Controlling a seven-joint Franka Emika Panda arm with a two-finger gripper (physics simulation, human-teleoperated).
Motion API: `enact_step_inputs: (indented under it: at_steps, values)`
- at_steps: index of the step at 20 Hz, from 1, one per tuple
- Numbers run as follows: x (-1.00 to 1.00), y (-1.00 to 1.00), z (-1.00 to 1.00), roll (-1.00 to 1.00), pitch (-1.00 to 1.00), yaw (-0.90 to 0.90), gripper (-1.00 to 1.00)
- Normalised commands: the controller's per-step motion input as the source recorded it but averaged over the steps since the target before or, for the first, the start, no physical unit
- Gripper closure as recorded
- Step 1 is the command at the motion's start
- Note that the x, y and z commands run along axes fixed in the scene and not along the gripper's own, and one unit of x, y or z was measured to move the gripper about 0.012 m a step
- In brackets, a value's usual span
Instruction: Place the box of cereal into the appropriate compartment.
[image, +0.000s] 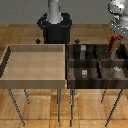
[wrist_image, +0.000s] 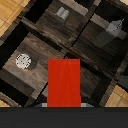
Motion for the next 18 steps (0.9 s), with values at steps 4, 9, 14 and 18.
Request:
enact_step_inputs:
  at_steps: [4,9,14,18]
  values:
    - [0.00,-1.00,0.00,0.00,0.00,0.00,1.00]
    - [0.00,0.00,0.00,0.00,0.00,0.00,1.00]
    - [-0.80,0.00,0.00,0.00,0.00,0.00,1.00]
    - [-0.50,0.04,-0.25,0.00,0.00,0.00,1.00]
